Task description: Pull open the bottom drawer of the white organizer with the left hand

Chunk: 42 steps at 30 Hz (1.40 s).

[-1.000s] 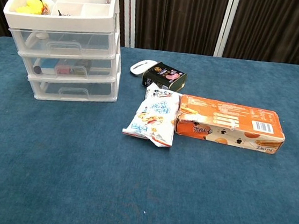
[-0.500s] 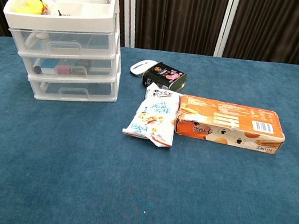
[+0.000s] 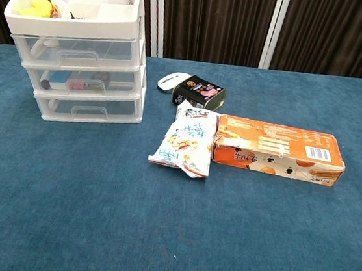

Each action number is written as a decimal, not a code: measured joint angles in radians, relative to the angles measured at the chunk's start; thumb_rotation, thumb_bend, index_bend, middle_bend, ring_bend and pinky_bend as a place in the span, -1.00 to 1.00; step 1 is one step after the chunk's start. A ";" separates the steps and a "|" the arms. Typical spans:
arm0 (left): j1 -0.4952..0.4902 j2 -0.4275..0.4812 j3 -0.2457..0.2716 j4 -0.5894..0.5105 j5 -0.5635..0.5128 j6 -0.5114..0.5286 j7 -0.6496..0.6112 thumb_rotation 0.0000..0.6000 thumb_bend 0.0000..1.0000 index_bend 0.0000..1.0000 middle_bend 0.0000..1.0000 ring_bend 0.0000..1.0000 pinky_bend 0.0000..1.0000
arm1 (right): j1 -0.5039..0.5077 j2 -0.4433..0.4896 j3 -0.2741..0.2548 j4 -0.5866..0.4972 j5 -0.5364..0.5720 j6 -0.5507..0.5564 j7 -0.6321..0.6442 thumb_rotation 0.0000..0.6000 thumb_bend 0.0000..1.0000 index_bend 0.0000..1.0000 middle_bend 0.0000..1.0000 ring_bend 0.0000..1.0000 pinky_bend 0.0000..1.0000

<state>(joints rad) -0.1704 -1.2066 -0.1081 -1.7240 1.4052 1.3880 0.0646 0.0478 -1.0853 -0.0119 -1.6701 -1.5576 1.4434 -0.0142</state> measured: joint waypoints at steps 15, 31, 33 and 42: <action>-0.191 -0.092 -0.184 -0.146 -0.635 -0.321 -0.058 1.00 0.35 -0.76 0.92 0.88 0.92 | 0.003 0.011 0.003 -0.008 0.016 -0.012 0.020 1.00 -0.79 -1.00 -1.00 -1.00 -1.00; -0.447 -0.314 -0.291 -0.003 -1.055 -0.492 -0.113 1.00 0.36 -0.79 0.93 0.89 0.92 | 0.012 0.021 0.003 -0.015 0.018 -0.031 0.049 1.00 -0.79 -1.00 -1.00 -1.00 -1.00; -0.458 -0.331 -0.291 0.014 -1.071 -0.492 -0.112 1.00 0.36 -0.79 0.93 0.89 0.92 | 0.012 0.022 0.003 -0.016 0.018 -0.031 0.052 1.00 -0.79 -1.00 -1.00 -1.00 -1.00; -0.496 -0.420 -0.300 0.119 -1.123 -0.480 -0.126 1.00 0.36 -0.81 0.93 0.89 0.92 | 0.018 0.027 0.004 -0.021 0.022 -0.040 0.070 1.00 -0.79 -1.00 -1.00 -1.00 -1.00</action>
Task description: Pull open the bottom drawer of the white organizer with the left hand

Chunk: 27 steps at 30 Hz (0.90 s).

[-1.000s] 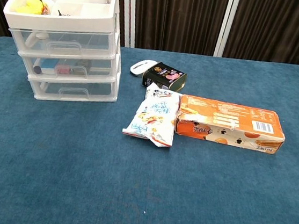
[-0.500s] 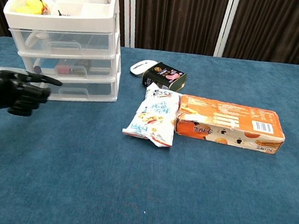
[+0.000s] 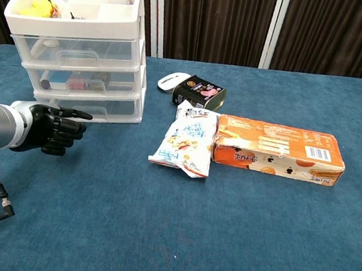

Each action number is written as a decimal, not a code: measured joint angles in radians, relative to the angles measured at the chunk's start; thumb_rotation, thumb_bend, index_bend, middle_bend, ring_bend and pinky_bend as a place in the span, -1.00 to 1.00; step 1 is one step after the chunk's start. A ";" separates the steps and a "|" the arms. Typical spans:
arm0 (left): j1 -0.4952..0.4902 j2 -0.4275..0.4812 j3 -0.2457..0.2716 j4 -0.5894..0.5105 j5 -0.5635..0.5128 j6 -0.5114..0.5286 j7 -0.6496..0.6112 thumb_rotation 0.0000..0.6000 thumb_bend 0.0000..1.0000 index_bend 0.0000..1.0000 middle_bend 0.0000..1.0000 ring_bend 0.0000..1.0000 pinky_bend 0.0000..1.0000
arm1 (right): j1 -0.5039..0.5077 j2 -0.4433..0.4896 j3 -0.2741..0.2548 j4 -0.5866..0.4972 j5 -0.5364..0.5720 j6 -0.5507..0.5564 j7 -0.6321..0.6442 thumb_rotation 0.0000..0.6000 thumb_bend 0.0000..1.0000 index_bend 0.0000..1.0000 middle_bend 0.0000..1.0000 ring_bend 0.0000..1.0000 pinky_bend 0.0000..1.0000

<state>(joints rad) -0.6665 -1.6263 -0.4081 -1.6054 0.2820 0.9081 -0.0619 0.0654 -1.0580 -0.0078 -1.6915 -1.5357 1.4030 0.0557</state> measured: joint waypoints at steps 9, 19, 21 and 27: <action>-0.007 -0.045 -0.031 0.071 -0.002 -0.006 -0.036 1.00 0.36 -0.81 0.93 0.89 0.92 | 0.006 0.003 0.002 -0.003 0.008 -0.011 0.011 1.00 -0.79 -1.00 -1.00 -1.00 -1.00; -0.015 -0.060 -0.068 0.114 -0.057 -0.092 -0.074 1.00 0.36 -0.81 0.93 0.89 0.92 | 0.008 0.005 0.004 -0.006 0.012 -0.015 0.021 1.00 -0.79 -1.00 -1.00 -1.00 -1.00; -0.019 -0.061 -0.074 0.124 -0.064 -0.108 -0.081 1.00 0.36 -0.81 0.93 0.89 0.92 | 0.008 0.005 0.003 -0.007 0.012 -0.015 0.021 1.00 -0.79 -1.00 -1.00 -1.00 -1.00; -0.023 -0.074 -0.087 0.141 -0.071 -0.123 -0.105 1.00 0.36 -0.81 0.93 0.89 0.92 | 0.008 0.005 0.002 -0.008 0.011 -0.015 0.021 1.00 -0.79 -1.00 -1.00 -1.00 -1.00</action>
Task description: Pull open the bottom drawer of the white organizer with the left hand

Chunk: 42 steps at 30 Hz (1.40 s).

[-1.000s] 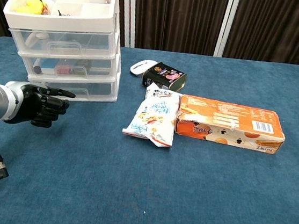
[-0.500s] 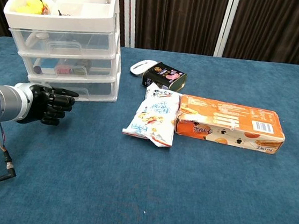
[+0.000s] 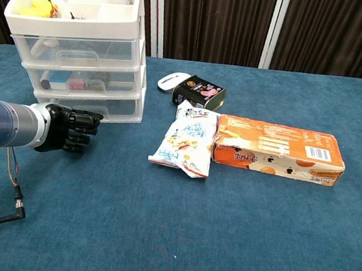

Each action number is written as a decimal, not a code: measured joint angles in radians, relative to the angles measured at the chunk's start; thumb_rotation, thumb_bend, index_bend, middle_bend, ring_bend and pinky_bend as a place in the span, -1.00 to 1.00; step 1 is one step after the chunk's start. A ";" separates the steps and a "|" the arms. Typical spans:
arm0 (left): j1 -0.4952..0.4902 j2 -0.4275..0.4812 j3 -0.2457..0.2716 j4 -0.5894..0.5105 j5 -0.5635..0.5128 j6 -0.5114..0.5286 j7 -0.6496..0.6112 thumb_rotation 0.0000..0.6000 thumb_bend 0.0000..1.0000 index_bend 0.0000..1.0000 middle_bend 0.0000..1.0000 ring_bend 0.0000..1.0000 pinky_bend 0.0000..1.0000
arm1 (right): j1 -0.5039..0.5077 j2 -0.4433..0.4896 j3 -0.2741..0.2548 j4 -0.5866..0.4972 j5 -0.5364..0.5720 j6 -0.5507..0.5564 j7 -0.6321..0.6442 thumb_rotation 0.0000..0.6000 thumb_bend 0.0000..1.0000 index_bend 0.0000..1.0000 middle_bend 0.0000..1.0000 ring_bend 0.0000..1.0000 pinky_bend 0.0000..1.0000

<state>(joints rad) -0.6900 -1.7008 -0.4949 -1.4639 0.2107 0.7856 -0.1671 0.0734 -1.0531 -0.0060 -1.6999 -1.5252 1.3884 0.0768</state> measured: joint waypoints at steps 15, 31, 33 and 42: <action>0.016 -0.006 0.008 -0.029 0.016 -0.019 -0.037 1.00 0.37 -0.57 0.93 0.89 0.92 | -0.002 -0.001 -0.003 -0.004 -0.001 0.002 -0.004 1.00 -0.79 -1.00 -1.00 -1.00 -1.00; 0.099 0.096 0.120 -0.172 0.199 -0.004 -0.015 1.00 0.35 -0.69 0.92 0.88 0.92 | -0.002 -0.002 0.001 -0.007 0.011 0.000 -0.009 1.00 -0.79 -1.00 -1.00 -1.00 -1.00; 0.101 0.109 0.140 -0.182 0.241 0.005 0.007 1.00 0.34 -0.70 0.92 0.88 0.92 | -0.002 -0.002 0.001 -0.008 0.012 0.000 -0.010 1.00 -0.79 -1.00 -1.00 -1.00 -1.00; 0.095 0.180 0.219 -0.243 0.360 0.038 0.109 1.00 0.34 -0.65 0.92 0.88 0.92 | -0.002 -0.003 0.002 -0.008 0.015 0.000 -0.013 1.00 -0.79 -1.00 -1.00 -1.00 -1.00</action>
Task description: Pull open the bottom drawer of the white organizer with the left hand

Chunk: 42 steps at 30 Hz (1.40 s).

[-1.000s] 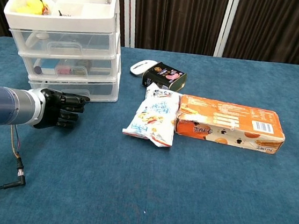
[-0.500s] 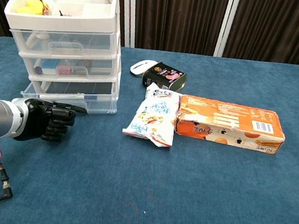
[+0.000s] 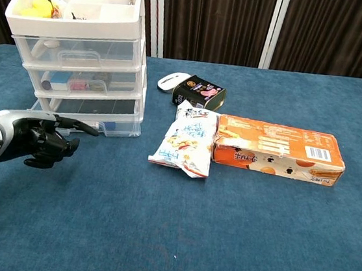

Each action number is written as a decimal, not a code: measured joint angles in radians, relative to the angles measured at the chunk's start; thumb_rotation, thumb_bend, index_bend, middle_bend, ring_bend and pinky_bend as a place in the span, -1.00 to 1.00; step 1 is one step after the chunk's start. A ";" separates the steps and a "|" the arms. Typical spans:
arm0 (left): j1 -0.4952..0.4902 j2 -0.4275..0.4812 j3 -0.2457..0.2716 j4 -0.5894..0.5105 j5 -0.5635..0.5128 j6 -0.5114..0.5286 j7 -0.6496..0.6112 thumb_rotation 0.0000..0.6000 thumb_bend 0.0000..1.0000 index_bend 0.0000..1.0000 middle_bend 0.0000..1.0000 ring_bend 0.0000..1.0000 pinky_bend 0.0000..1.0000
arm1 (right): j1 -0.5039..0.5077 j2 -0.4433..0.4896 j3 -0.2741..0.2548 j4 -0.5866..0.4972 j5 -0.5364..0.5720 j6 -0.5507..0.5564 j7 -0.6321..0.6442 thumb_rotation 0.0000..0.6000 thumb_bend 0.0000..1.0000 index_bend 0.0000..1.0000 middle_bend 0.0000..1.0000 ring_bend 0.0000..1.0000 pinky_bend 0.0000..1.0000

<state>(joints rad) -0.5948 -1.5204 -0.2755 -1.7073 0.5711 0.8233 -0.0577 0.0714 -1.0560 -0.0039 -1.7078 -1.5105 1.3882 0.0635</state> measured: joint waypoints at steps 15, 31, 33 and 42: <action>-0.045 -0.014 0.011 0.014 0.037 0.226 0.240 1.00 0.34 -0.62 0.95 0.90 0.94 | 0.001 0.000 -0.002 -0.003 0.004 -0.008 -0.003 1.00 -0.79 -1.00 -1.00 -1.00 -1.00; -0.103 0.005 -0.007 0.018 -0.194 0.178 0.341 1.00 0.35 -0.26 0.96 0.91 0.94 | 0.002 0.002 -0.003 -0.007 0.007 -0.012 -0.002 1.00 -0.79 -1.00 -1.00 -1.00 -1.00; -0.103 0.011 -0.006 0.006 -0.198 0.174 0.340 1.00 0.35 -0.22 0.96 0.91 0.94 | 0.002 0.002 -0.003 -0.007 0.007 -0.012 -0.002 1.00 -0.79 -1.00 -1.00 -1.00 -1.00; -0.093 0.053 0.021 -0.079 -0.183 0.164 0.334 1.00 0.35 -0.14 0.96 0.91 0.94 | 0.001 0.002 -0.003 -0.007 0.006 -0.011 -0.004 1.00 -0.79 -1.00 -1.00 -1.00 -1.00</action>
<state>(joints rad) -0.6873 -1.4674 -0.2550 -1.7867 0.3878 0.9875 0.2766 0.0724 -1.0540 -0.0072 -1.7148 -1.5046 1.3775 0.0590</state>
